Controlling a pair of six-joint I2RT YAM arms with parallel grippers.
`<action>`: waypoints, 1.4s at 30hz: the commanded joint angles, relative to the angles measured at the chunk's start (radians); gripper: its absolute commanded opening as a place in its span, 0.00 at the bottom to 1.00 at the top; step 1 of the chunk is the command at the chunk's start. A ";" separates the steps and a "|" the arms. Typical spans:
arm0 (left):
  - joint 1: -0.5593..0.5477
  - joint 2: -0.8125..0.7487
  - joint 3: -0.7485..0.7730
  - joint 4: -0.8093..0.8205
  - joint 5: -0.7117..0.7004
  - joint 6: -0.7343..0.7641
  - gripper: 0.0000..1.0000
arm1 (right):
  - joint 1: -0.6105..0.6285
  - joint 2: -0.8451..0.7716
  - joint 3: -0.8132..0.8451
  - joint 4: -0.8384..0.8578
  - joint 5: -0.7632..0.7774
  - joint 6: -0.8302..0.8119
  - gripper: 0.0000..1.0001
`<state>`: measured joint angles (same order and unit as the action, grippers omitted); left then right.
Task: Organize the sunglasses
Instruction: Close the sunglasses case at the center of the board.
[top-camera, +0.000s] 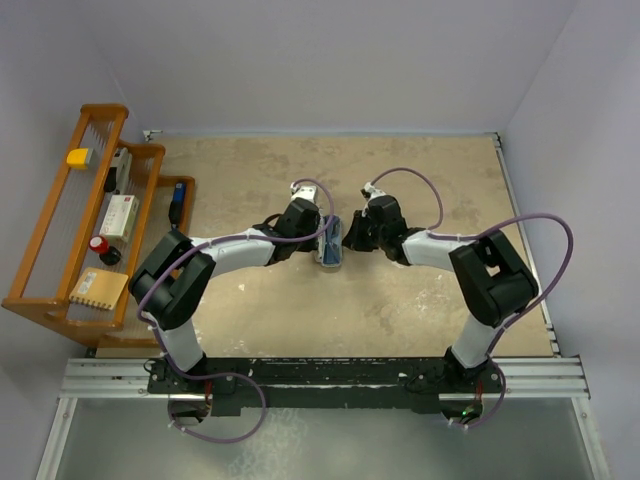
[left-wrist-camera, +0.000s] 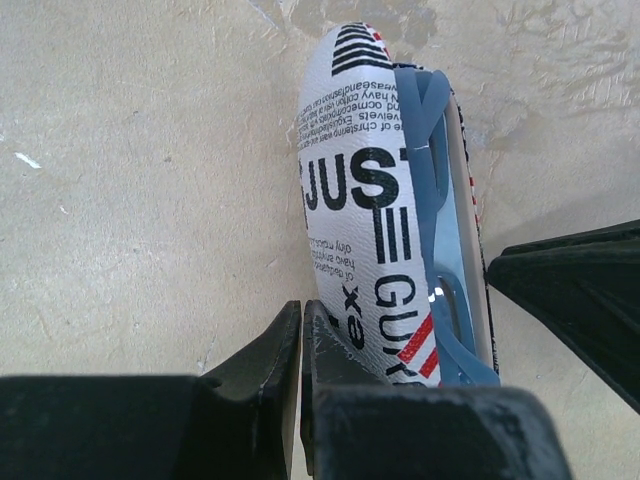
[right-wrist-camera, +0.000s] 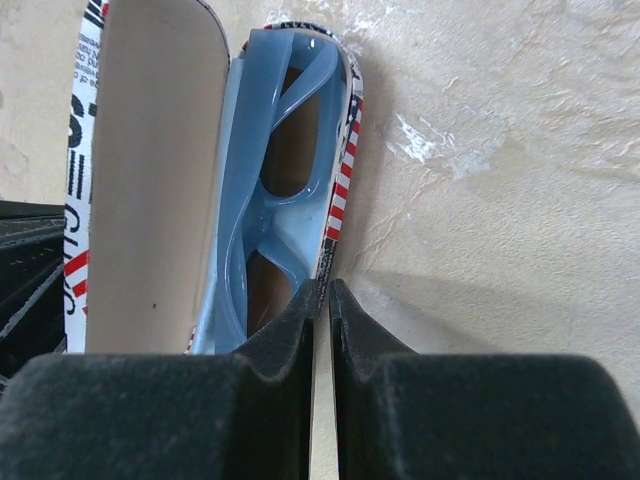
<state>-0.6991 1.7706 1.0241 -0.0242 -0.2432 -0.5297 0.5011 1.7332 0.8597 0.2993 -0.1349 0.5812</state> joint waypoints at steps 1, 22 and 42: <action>-0.004 -0.025 0.040 0.021 -0.016 0.016 0.00 | -0.006 0.017 0.007 0.051 -0.040 0.013 0.11; -0.002 -0.108 0.037 -0.033 -0.076 0.010 0.05 | -0.006 0.035 0.013 0.043 -0.039 0.003 0.10; -0.002 -0.183 0.057 0.012 0.012 -0.091 0.15 | -0.005 0.049 0.021 0.041 -0.058 -0.001 0.10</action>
<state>-0.7017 1.6665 1.0271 -0.0463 -0.2150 -0.5922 0.4973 1.7775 0.8597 0.3210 -0.1764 0.5907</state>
